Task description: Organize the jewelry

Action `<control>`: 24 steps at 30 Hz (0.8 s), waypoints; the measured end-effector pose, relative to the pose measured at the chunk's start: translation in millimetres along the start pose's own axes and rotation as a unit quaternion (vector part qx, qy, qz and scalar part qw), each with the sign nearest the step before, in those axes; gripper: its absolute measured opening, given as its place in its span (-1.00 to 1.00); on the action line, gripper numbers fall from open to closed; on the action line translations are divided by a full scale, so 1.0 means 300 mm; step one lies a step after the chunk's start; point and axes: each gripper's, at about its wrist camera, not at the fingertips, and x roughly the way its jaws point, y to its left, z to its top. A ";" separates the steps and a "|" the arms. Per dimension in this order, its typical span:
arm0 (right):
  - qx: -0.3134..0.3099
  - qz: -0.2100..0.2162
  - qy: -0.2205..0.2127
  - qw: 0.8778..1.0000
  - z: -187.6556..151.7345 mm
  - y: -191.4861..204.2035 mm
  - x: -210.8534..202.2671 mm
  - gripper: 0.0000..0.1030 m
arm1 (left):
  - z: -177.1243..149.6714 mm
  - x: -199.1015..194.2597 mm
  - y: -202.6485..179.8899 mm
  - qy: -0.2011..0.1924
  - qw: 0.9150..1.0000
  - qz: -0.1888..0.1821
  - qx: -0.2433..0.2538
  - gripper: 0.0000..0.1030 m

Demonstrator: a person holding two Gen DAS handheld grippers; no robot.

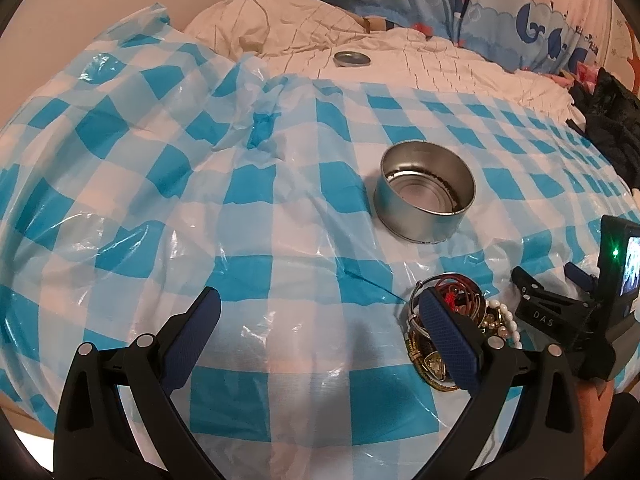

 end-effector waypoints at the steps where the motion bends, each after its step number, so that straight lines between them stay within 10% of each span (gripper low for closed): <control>1: 0.000 0.000 0.000 1.000 0.000 0.000 0.000 0.87 | -0.001 0.004 -0.008 0.002 1.000 0.000 0.003 0.85; 24: -0.001 -0.002 -0.003 1.000 -0.001 0.001 -0.003 0.87 | 0.008 0.020 -0.065 0.008 1.000 0.002 0.012 0.85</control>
